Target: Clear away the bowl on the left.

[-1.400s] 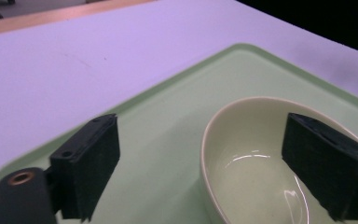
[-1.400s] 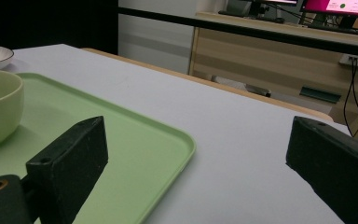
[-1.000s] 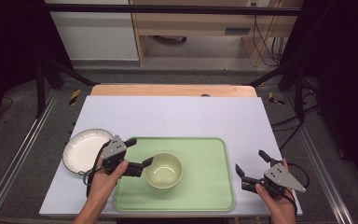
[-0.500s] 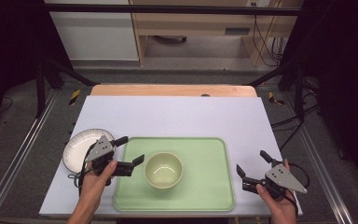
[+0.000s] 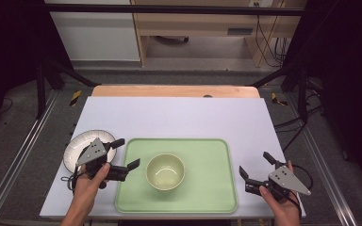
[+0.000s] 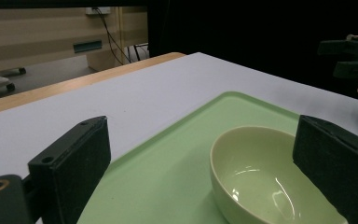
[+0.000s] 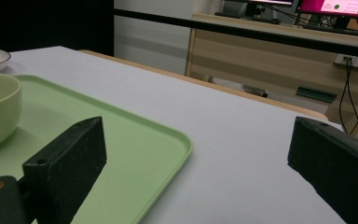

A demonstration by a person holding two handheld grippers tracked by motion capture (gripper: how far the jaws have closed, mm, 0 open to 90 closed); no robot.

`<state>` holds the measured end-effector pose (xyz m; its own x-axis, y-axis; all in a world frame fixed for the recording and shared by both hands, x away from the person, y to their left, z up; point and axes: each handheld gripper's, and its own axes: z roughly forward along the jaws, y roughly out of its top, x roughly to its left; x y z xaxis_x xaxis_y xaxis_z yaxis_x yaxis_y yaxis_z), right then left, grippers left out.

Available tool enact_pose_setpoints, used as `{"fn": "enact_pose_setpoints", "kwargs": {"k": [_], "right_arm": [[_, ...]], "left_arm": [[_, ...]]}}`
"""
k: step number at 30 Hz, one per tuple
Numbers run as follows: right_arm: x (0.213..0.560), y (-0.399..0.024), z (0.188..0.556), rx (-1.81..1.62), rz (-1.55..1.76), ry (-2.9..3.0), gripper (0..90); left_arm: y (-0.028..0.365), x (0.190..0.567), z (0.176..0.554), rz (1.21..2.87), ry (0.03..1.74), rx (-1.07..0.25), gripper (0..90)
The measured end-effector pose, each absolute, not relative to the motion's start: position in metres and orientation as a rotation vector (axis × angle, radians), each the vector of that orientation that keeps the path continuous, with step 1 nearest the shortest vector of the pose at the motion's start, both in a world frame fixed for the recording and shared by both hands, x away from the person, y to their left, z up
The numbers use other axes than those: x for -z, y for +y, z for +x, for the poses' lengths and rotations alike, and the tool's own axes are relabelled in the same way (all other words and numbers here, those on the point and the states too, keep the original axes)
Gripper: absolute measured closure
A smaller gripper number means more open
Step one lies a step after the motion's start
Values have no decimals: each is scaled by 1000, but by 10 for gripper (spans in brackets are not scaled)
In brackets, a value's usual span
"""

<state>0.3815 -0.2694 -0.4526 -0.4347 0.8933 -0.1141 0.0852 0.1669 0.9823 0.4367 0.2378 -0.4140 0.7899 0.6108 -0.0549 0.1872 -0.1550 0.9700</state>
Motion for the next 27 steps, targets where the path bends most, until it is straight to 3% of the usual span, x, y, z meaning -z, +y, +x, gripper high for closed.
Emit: {"fn": "enact_pose_setpoints", "kwargs": {"k": [8, 27], "right_arm": [[452, -269, 381, -1352, 944, 1686, 45], [452, -270, 381, -1354, 943, 1685, 45]], "left_arm": [[247, 414, 433, 1761, 569, -410, 40], [282, 437, 433, 1782, 667, -421, 41]]}}
